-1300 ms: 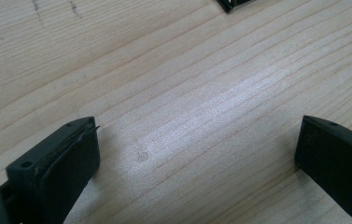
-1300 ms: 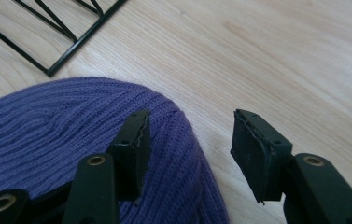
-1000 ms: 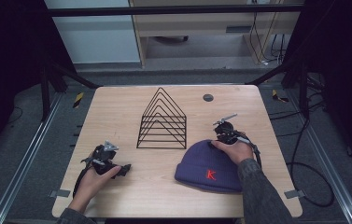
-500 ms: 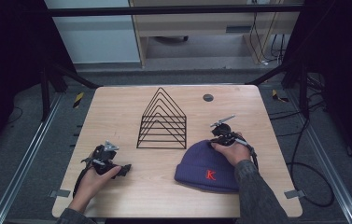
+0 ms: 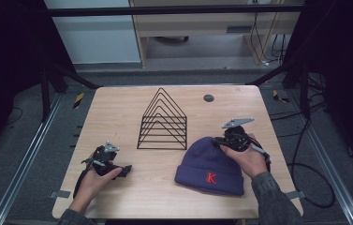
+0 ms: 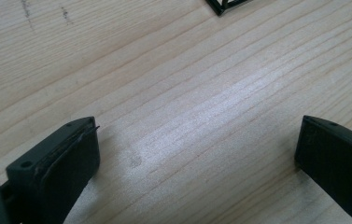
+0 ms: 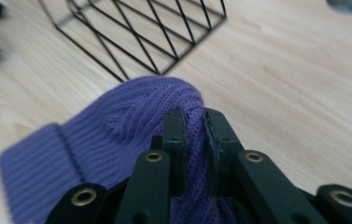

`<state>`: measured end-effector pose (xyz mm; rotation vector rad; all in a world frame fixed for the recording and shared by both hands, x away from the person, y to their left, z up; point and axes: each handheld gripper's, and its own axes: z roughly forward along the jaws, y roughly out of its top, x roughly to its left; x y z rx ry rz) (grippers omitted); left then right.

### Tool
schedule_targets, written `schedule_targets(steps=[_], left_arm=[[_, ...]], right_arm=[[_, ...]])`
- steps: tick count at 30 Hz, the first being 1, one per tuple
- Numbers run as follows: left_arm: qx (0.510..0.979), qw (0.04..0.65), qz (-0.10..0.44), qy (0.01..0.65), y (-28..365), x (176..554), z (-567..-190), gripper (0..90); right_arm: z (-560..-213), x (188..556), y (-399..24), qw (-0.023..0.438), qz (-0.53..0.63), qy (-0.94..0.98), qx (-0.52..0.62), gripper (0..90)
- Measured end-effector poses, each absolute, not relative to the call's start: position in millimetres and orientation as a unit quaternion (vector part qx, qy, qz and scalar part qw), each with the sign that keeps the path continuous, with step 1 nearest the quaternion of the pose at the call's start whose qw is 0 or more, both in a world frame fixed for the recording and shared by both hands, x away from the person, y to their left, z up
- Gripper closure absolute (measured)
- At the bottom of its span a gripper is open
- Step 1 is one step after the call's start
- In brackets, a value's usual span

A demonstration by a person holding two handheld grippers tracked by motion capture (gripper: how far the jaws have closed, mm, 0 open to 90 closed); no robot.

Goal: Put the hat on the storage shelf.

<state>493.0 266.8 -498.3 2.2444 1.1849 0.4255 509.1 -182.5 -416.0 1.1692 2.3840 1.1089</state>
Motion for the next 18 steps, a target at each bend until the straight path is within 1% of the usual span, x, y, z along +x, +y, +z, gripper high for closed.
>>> schedule_targets(steps=[5,9,13,18], left_arm=[[0.844,0.281,0.152,0.431,266.0,492.4,-497.6,0.0],[0.849,0.279,0.155,0.421,264.7,492.4,-496.1,2.9],[0.850,0.280,0.157,0.418,263.8,492.2,-494.2,3.7],[0.841,0.311,0.162,0.412,264.7,489.3,-483.1,4.4]], right_arm=[[-390.1,487.8,-184.9,0.150,0.419,0.812,0.377,80.2],[-369.1,474.0,-187.6,0.162,0.437,0.808,0.361,80.2],[-350.7,463.6,-190.5,0.172,0.448,0.806,0.346,80.2],[-332.2,462.8,-197.5,0.191,0.456,0.799,0.341,80.2]])
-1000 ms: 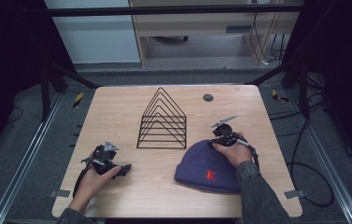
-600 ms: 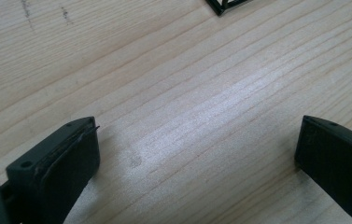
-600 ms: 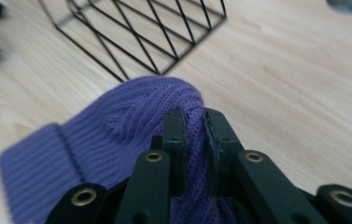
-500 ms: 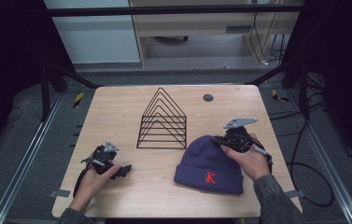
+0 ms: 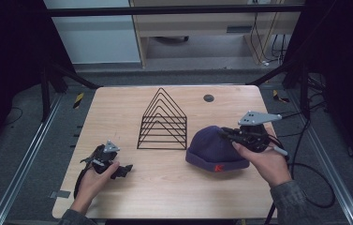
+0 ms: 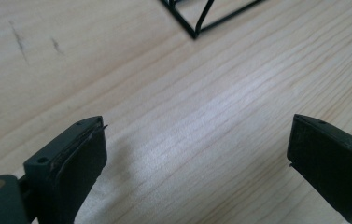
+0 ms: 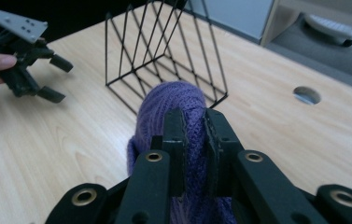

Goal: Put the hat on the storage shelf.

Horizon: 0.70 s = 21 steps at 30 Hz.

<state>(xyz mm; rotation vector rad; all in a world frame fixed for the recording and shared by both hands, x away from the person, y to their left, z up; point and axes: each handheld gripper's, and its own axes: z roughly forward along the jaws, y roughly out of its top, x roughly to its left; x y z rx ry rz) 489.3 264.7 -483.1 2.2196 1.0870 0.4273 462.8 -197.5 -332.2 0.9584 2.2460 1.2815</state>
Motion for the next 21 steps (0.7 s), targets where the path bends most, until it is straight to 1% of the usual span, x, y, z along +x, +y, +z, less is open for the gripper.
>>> schedule_targets(steps=[4,5,6,8,11,15,16,17,21], left_arm=[[0.822,0.357,0.168,0.410,264.2,484.1,-468.2,4.9],[0.822,0.357,0.168,0.410,264.2,484.1,-468.2,5.0],[0.818,0.375,0.175,0.399,262.8,481.4,-455.8,5.2],[0.811,0.392,0.185,0.392,261.3,479.3,-443.0,5.8],[0.802,0.421,0.189,0.379,257.6,477.8,-419.0,6.5],[0.807,0.429,0.197,0.355,247.3,481.6,-385.8,6.6],[0.807,0.429,0.197,0.355,247.3,481.6,-385.8,6.6],[0.809,0.435,0.197,0.343,240.3,485.9,-367.6,6.5],[0.810,0.445,0.190,0.332,231.0,498.4,-344.8,5.6]], right_arm=[[-317.8,469.6,-204.8,0.205,0.465,0.789,0.344,80.1],[-317.8,469.6,-204.8,0.205,0.465,0.789,0.344,80.1],[-309.2,474.4,-207.9,0.210,0.473,0.783,0.346,80.1],[-302.0,478.0,-208.8,0.213,0.479,0.778,0.346,80.2],[-288.2,484.7,-207.0,0.220,0.489,0.771,0.343,80.1],[-266.9,493.3,-199.3,0.233,0.500,0.764,0.334,80.1],[-261.8,495.3,-197.0,0.238,0.503,0.762,0.331,80.1],[-256.1,498.1,-193.9,0.241,0.506,0.760,0.328,80.1],[-242.4,508.7,-183.7,0.247,0.514,0.755,0.324,80.2]])
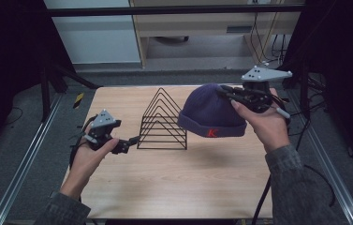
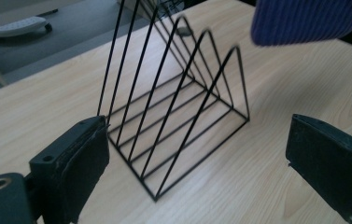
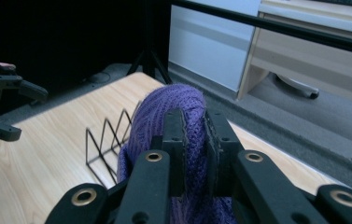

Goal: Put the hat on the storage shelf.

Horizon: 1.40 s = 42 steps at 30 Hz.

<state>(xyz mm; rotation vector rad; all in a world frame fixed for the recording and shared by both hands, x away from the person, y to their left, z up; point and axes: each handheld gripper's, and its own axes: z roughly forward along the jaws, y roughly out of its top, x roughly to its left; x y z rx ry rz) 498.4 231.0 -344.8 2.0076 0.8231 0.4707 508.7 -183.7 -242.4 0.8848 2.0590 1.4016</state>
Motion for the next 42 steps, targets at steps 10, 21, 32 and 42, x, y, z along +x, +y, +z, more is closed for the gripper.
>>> schedule_targets(steps=[10,21,32,42], left_arm=[[0.804,0.457,0.171,0.339,239.4,546.4,-313.8,6.2],[0.790,0.477,0.183,0.340,257.5,536.2,-285.2,6.3],[0.810,0.473,0.166,0.304,229.2,540.8,-285.8,6.6],[0.817,0.465,0.165,0.299,222.1,549.6,-291.8,7.3]], right_arm=[[-221.6,531.8,-157.3,0.232,0.548,0.741,0.311,80.1],[-192.5,540.1,-131.8,0.245,0.549,0.737,0.309,80.1],[-190.1,544.9,-103.4,0.229,0.548,0.747,0.297,80.1],[-187.6,548.0,-78.8,0.211,0.559,0.751,0.282,80.1]])
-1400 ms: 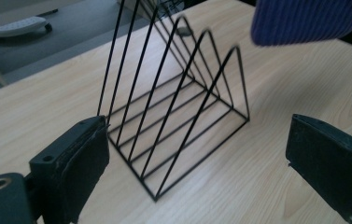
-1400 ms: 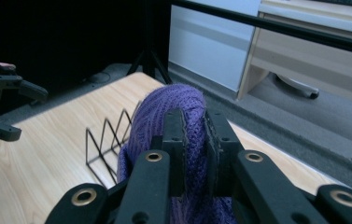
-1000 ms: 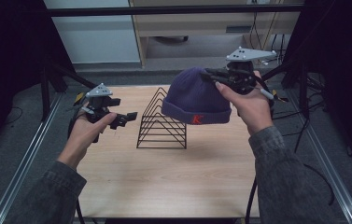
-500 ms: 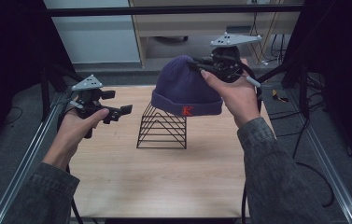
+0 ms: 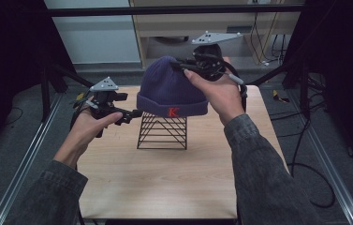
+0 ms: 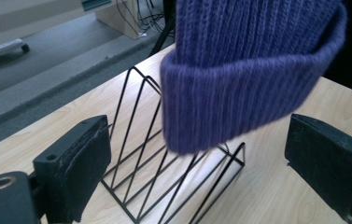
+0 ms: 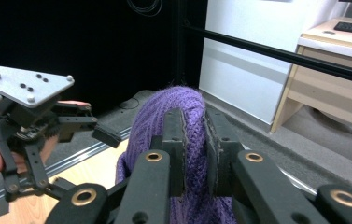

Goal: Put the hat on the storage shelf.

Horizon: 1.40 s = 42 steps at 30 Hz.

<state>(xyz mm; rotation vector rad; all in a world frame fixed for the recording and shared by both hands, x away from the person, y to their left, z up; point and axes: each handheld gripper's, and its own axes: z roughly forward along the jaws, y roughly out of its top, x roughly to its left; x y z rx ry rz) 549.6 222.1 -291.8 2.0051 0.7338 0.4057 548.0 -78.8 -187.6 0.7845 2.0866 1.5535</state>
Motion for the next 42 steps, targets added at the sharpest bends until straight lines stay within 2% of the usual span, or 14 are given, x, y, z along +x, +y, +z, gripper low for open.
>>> schedule_targets(steps=[8,12,14,15,17,29,42], left_arm=[[0.823,0.461,0.153,0.296,222.5,554.2,-298.8,10.8],[0.835,0.455,0.133,0.279,221.3,554.4,-299.7,37.3],[0.835,0.455,0.140,0.276,222.3,553.7,-298.6,55.0],[0.834,0.455,0.143,0.278,222.7,553.7,-298.0,60.1],[0.832,0.456,0.149,0.279,222.9,553.1,-296.1,64.1],[0.829,0.438,0.172,0.304,221.6,562.6,-303.3,64.6],[0.830,0.423,0.176,0.317,219.9,564.0,-323.9,64.7]], right_arm=[[-185.4,545.6,-54.1,0.200,0.562,0.759,0.262,80.0],[-183.3,546.3,-47.4,0.200,0.560,0.763,0.255,79.9],[-182.7,547.6,-46.4,0.207,0.555,0.765,0.254,79.8],[-182.5,548.8,-46.8,0.206,0.556,0.763,0.257,79.8],[-182.2,550.9,-48.3,0.208,0.555,0.763,0.260,79.7],[-200.9,572.9,-57.1,0.209,0.534,0.767,0.289,79.5],[-218.8,576.7,-54.1,0.202,0.509,0.781,0.301,79.4]])
